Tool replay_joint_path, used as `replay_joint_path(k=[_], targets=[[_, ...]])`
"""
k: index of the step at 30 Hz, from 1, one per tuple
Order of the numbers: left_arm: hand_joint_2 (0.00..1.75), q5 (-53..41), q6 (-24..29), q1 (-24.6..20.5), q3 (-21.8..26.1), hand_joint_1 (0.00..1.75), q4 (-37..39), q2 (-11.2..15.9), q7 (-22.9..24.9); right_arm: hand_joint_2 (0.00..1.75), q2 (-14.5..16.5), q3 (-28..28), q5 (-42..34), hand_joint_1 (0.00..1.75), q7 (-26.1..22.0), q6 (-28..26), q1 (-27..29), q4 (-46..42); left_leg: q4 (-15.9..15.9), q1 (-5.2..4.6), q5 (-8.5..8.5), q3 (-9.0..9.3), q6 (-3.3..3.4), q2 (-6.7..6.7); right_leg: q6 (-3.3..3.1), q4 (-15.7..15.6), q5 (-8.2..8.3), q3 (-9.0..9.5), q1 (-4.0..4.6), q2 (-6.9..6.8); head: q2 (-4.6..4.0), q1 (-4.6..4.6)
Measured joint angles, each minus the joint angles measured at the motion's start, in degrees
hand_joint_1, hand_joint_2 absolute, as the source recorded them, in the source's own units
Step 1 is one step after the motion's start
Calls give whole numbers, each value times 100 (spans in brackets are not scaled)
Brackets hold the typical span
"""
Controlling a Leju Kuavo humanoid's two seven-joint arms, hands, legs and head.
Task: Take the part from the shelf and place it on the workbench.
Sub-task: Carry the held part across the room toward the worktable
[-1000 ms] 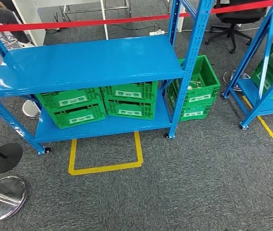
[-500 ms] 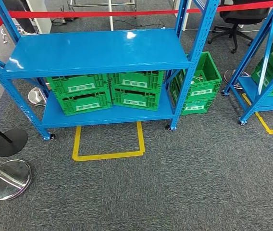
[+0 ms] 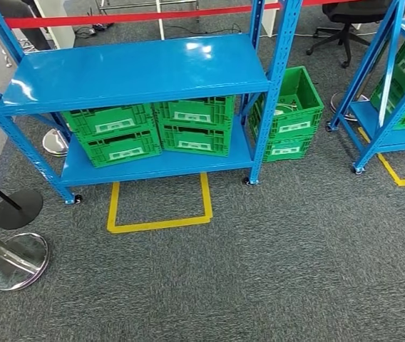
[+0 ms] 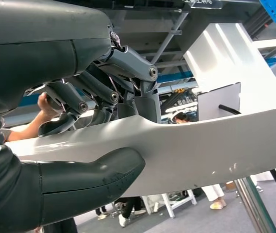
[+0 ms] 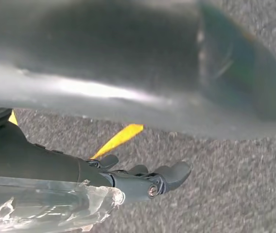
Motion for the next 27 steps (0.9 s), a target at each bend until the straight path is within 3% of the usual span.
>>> replay_joint_path(k=[4,7,12,20,25,27], targets=[[175,-55,186,-153,58,175,200,-21,0,0,440,-34,-48,0,5,-618,-115,-74,-24,45,55,-56,-177,0,-73,12,42,-70,42,-1,0,2],[175,-63,417,-325,59,175,557,23,0,0,732,-193,-132,0,113,-904,-104,-336,-24,51,87,-92,-205,-4,-91,15,66,-117,49,-9,0,0],[175,-72,598,-538,57,175,1093,282,0,0,718,-553,133,0,155,-661,5,-688,-20,47,107,-120,-215,-7,-96,18,98,-150,45,-6,0,4],[175,-66,631,-646,76,175,1401,532,0,0,698,-714,587,0,43,-619,6,-708,46,19,115,-204,-152,-5,-38,14,147,-188,16,3,0,2],[175,-67,698,-649,105,175,1490,601,0,0,643,-786,739,0,22,-662,18,-698,67,22,121,-238,-69,-9,38,4,157,-192,5,-8,0,1],[175,-68,730,-652,144,175,1514,621,0,0,564,-835,776,0,27,-617,54,-696,18,55,167,-233,-28,-22,90,173,3,-273,4,-14,0,14]])
